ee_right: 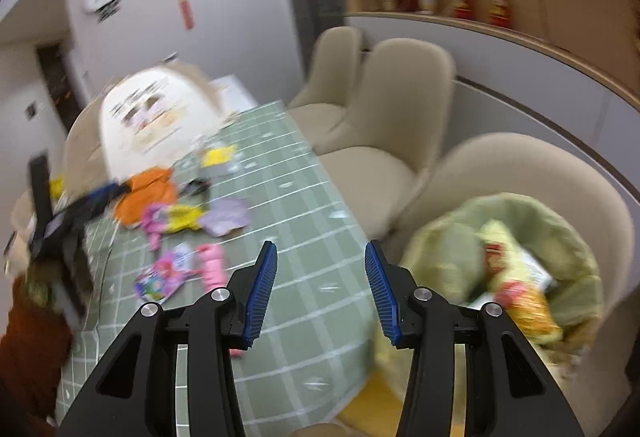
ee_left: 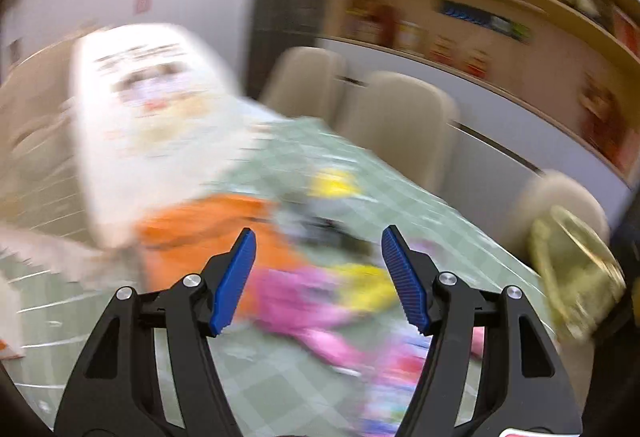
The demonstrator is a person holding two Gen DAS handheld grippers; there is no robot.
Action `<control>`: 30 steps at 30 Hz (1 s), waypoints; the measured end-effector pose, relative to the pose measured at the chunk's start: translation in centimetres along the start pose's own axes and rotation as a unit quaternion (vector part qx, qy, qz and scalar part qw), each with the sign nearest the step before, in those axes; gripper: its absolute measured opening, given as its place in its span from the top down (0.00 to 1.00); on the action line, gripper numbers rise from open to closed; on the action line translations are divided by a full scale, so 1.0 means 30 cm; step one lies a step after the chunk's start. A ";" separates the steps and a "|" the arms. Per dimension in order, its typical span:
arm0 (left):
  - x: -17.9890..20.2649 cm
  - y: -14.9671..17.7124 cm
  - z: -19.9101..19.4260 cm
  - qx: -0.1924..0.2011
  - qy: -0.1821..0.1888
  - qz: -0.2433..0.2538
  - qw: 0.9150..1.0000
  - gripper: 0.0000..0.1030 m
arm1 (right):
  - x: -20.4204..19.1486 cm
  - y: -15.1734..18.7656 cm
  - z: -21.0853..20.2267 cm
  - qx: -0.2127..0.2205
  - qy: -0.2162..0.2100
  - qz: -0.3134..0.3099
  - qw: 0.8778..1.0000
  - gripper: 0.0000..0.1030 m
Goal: Collect trash
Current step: 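Move both tools back to the table and grasp the orange plastic bag with the left tool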
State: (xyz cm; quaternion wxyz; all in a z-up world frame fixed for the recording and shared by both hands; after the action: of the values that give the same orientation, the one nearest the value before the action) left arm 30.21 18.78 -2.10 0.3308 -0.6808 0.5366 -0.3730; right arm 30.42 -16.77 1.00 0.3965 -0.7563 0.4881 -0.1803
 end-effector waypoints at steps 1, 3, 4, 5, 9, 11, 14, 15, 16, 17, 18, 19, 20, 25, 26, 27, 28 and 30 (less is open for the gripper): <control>-0.069 -0.012 0.016 -0.007 -0.018 -0.016 1.000 0.40 | -0.060 0.002 0.023 0.000 -0.005 -0.022 1.000 0.58; -0.219 -0.029 0.054 -0.023 -0.047 -0.058 0.997 0.40 | -0.176 0.014 0.066 0.000 -0.021 -0.056 0.998 0.58; -0.274 -0.029 0.066 -0.027 -0.056 -0.079 0.995 0.40 | -0.217 0.024 0.081 0.000 -0.029 -0.063 0.998 0.58; -0.322 -0.023 0.078 -0.033 -0.065 -0.097 0.993 0.40 | -0.271 0.040 0.106 -0.002 -0.044 -0.067 0.997 0.58; -0.451 0.015 0.121 -0.052 -0.093 -0.130 0.986 0.40 | -0.431 0.118 0.219 -0.030 -0.088 -0.053 0.994 0.58; -0.465 0.032 0.134 -0.065 -0.090 -0.134 0.985 0.40 | -0.518 0.180 0.299 -0.069 -0.108 -0.048 0.991 0.58; -0.442 0.057 0.146 -0.083 -0.088 -0.120 0.985 0.40 | -0.581 0.240 0.373 -0.104 -0.105 -0.042 0.988 0.58; -0.434 0.061 0.158 -0.088 -0.089 -0.114 0.986 0.40 | -0.595 0.255 0.400 -0.112 -0.100 -0.041 0.988 0.58; -0.420 0.072 0.164 -0.095 -0.088 -0.107 0.986 0.40 | -0.609 0.266 0.414 -0.114 -0.098 -0.043 0.988 0.58; -0.413 0.082 0.168 -0.100 -0.087 -0.102 0.986 0.40 | -0.620 0.276 0.427 -0.117 -0.099 -0.046 0.987 0.58; -0.404 0.091 0.175 -0.106 -0.086 -0.098 0.986 0.40 | -0.626 0.285 0.434 -0.121 -0.102 -0.048 0.986 0.58; -0.391 0.100 0.184 -0.112 -0.084 -0.092 0.986 0.40 | -0.636 0.298 0.439 -0.126 -0.109 -0.052 0.985 0.58; -0.378 0.109 0.194 -0.117 -0.083 -0.085 0.986 0.40 | -0.645 0.304 0.432 -0.119 -0.106 -0.066 0.985 0.59; -0.346 0.155 0.222 -0.141 -0.072 -0.075 0.985 0.46 | -0.677 0.372 0.369 -0.123 -0.119 -0.131 0.976 0.82; -0.338 0.164 0.226 -0.145 -0.068 -0.075 0.984 0.50 | -0.675 0.387 0.350 -0.122 -0.118 -0.141 0.975 0.82; -0.331 0.168 0.226 -0.145 -0.069 -0.070 0.985 0.56 | -0.668 0.400 0.329 -0.121 -0.115 -0.149 0.975 0.82; -0.325 0.167 0.222 -0.141 -0.070 -0.064 0.985 0.63 | -0.655 0.410 0.314 -0.120 -0.113 -0.151 0.975 0.82; -0.297 0.161 0.209 -0.133 -0.070 -0.048 0.988 0.69 | -0.621 0.426 0.284 -0.119 -0.107 -0.142 0.977 0.82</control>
State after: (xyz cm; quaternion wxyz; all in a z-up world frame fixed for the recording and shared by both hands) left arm 31.99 26.81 -10.74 0.2564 -0.7681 0.5234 -0.2650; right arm 19.90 0.59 -12.06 0.3241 -0.8747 0.3480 -0.0936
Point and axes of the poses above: each gripper's, at about its wrist camera, not at the fingertips, and z roughly the way its jaws point, x to its right, y to its underside, the point moved 9 cm from there along z, roughly the way its jaws point, and after that the axes turned 3 degrees about x, right-handed, at the moved point
